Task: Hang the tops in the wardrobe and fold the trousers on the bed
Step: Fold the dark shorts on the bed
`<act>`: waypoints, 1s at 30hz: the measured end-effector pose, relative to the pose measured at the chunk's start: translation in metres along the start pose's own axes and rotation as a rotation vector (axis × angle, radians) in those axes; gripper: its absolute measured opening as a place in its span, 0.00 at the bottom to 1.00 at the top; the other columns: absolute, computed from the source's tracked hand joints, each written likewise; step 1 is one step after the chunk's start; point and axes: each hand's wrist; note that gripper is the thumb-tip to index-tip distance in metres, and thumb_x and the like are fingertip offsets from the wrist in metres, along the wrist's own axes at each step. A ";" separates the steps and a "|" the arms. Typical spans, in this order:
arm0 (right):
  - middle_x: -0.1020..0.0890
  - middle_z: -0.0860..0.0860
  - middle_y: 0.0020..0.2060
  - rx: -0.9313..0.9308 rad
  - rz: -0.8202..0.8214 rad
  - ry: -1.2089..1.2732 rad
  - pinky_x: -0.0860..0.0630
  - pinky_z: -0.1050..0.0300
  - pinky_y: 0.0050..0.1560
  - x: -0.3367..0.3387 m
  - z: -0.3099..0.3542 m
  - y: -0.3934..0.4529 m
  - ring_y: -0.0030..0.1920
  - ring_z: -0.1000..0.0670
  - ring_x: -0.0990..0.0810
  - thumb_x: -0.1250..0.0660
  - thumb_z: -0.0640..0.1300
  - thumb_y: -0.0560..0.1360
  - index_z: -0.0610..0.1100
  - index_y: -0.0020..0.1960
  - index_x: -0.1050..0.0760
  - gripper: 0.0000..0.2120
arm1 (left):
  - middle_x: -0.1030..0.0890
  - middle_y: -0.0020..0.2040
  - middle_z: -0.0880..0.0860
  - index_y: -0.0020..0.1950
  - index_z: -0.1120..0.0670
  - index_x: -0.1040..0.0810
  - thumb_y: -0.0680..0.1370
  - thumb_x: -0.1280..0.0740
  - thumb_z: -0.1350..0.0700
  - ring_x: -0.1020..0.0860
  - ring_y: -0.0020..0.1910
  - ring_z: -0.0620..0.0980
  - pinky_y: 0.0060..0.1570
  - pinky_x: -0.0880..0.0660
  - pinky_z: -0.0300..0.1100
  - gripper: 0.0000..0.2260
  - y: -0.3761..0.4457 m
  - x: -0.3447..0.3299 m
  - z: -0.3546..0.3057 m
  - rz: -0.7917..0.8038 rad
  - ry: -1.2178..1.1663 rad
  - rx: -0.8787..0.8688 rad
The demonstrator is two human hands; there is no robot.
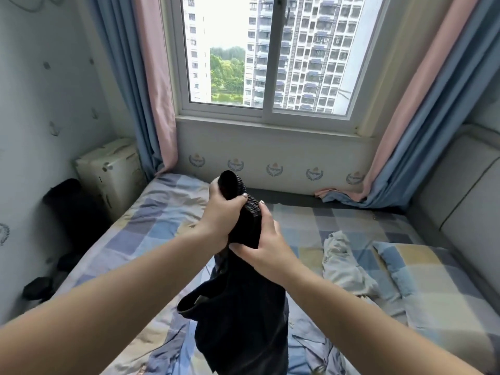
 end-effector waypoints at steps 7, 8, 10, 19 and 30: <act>0.24 0.55 0.59 -0.015 -0.219 0.116 0.27 0.51 0.59 0.036 0.002 0.010 0.60 0.52 0.26 0.40 0.39 0.71 0.58 0.69 0.37 0.29 | 0.21 0.48 0.59 0.62 0.61 0.30 0.75 0.32 0.58 0.18 0.41 0.53 0.35 0.21 0.46 0.17 0.003 -0.027 -0.044 0.150 -0.203 0.099; 0.22 0.56 0.56 -0.021 -0.229 0.107 0.26 0.53 0.56 0.040 -0.001 0.011 0.57 0.52 0.24 0.41 0.39 0.71 0.57 0.67 0.35 0.27 | 0.21 0.45 0.58 0.61 0.62 0.30 0.76 0.33 0.58 0.18 0.37 0.51 0.35 0.22 0.46 0.16 0.003 -0.028 -0.051 0.166 -0.224 0.085; 0.20 0.58 0.50 -0.041 -0.247 0.046 0.26 0.57 0.48 0.048 -0.010 0.011 0.52 0.53 0.22 0.40 0.40 0.72 0.56 0.65 0.33 0.23 | 0.22 0.42 0.56 0.60 0.60 0.30 0.77 0.34 0.58 0.18 0.33 0.50 0.34 0.21 0.46 0.14 0.005 -0.030 -0.064 0.182 -0.273 0.050; 0.20 0.55 0.39 -0.252 -0.178 -0.461 0.28 0.55 0.39 0.075 -0.078 -0.001 0.42 0.48 0.22 0.43 0.44 0.74 0.54 0.43 0.27 0.08 | 0.21 0.48 0.58 0.64 0.60 0.30 0.76 0.34 0.56 0.17 0.40 0.52 0.38 0.20 0.47 0.19 0.033 0.001 -0.105 -0.003 -0.390 -0.051; 0.26 0.42 0.51 -0.462 -0.481 -0.262 0.23 0.45 0.50 0.113 -0.087 0.003 0.45 0.40 0.24 0.49 0.38 0.76 0.45 0.53 0.32 0.10 | 0.22 0.55 0.56 0.59 0.55 0.31 0.78 0.33 0.51 0.19 0.48 0.55 0.36 0.19 0.49 0.14 0.052 0.054 -0.067 -0.106 -0.213 0.017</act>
Point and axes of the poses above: each hand's wrist, its own y-axis towards the middle knuckle, its own x-axis out of the back of the hand, z = x × y
